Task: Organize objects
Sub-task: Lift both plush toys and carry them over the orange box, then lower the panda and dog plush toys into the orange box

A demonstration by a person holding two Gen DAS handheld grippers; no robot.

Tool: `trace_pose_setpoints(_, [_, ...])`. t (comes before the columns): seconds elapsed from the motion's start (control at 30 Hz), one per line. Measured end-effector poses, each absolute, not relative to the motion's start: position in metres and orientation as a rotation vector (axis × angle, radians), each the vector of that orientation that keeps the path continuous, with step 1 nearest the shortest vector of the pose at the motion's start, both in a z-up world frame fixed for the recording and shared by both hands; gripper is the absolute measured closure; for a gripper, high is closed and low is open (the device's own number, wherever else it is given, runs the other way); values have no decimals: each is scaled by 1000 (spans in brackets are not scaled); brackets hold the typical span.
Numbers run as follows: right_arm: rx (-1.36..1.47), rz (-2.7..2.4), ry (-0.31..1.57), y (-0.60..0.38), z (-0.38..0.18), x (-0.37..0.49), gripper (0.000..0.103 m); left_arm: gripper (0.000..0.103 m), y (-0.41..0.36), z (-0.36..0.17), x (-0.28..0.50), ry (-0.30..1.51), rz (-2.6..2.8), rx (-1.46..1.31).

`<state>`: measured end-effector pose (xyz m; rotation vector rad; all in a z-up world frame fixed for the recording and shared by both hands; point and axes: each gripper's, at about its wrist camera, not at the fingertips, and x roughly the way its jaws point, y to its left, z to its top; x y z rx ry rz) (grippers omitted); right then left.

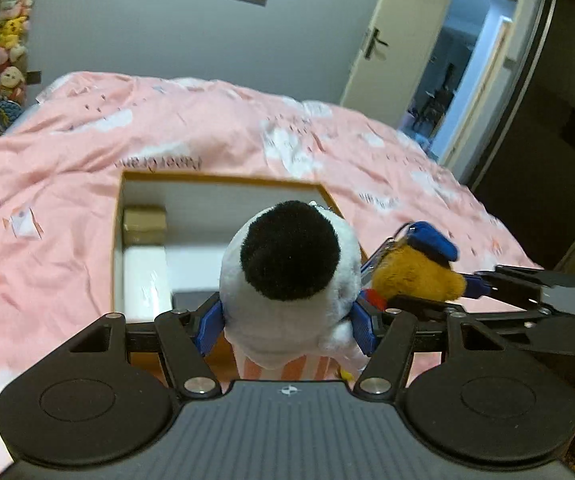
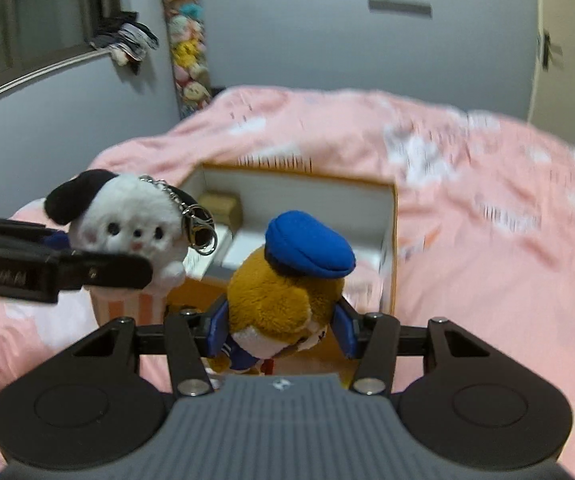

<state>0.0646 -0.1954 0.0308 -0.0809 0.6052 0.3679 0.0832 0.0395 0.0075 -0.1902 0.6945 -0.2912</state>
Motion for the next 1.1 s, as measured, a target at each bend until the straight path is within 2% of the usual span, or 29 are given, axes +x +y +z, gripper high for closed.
trace_pose_setpoints(0.2, [-132,379,519,-184,54,96,49,30,44,17,119,658,-246,-209])
trace_pose_setpoints(0.37, [-142,377,521,-176,49,137,49,30,50,6,152,671,-212,-252])
trace_pose_setpoints(0.83, [-148,464,785,-171,-12,237,49,30,70,-61,221,938,-247,-324])
trace_pose_setpoints(1.1, [-227,505,836,-154,-34,259,48,30,69,-77,247,965,-200,-319])
